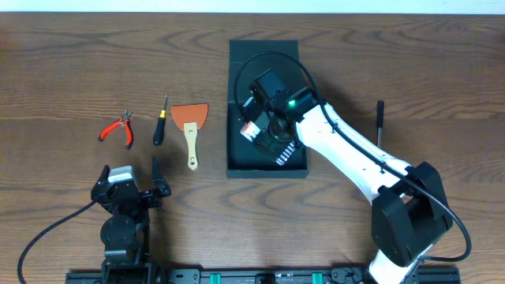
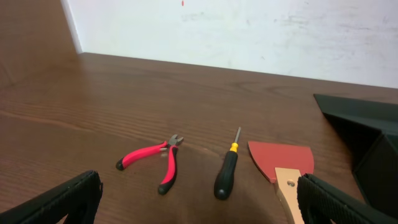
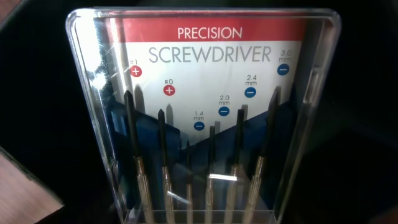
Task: Pack container
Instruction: 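Lower the case into the box and open the right gripper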
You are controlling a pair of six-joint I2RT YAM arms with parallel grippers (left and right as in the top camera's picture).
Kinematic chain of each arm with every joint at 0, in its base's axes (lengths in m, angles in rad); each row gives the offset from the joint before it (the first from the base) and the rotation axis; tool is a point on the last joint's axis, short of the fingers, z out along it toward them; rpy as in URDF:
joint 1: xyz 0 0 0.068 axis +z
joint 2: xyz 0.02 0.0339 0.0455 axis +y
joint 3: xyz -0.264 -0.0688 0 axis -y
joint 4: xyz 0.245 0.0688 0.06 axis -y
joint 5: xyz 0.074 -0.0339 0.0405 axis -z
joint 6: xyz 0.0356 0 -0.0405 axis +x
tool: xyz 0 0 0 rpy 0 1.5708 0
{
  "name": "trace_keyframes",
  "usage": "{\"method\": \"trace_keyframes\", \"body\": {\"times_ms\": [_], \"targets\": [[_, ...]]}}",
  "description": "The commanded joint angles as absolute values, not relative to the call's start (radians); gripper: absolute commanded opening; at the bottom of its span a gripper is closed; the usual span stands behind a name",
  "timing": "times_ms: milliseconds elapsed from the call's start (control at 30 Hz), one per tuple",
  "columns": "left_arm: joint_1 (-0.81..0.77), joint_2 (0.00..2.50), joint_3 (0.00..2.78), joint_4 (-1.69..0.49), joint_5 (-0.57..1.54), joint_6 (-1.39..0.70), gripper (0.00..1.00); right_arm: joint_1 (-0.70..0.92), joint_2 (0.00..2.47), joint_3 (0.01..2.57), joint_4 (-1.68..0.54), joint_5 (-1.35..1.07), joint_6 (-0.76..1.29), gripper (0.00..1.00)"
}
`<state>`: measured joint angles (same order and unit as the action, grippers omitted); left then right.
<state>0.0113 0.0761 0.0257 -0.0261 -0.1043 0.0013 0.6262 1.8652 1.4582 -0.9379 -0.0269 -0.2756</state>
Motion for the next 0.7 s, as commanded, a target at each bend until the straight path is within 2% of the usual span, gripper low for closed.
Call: {"method": "trace_keyframes", "body": {"times_ms": [0,200,667], "targets": [[0.015,0.070,0.004,-0.062,-0.115,0.015,0.98,0.628,1.858,1.443,-0.925,-0.035,-0.297,0.47],[0.015,0.070,0.004,-0.062,-0.115,0.015,0.98,0.628,1.884,1.411,-0.896,-0.035,-0.305,0.47],[0.015,0.070,0.004,-0.062,-0.115,0.015,0.98,0.627,2.048,1.406,-0.849,-0.034,-0.304,0.54]]}}
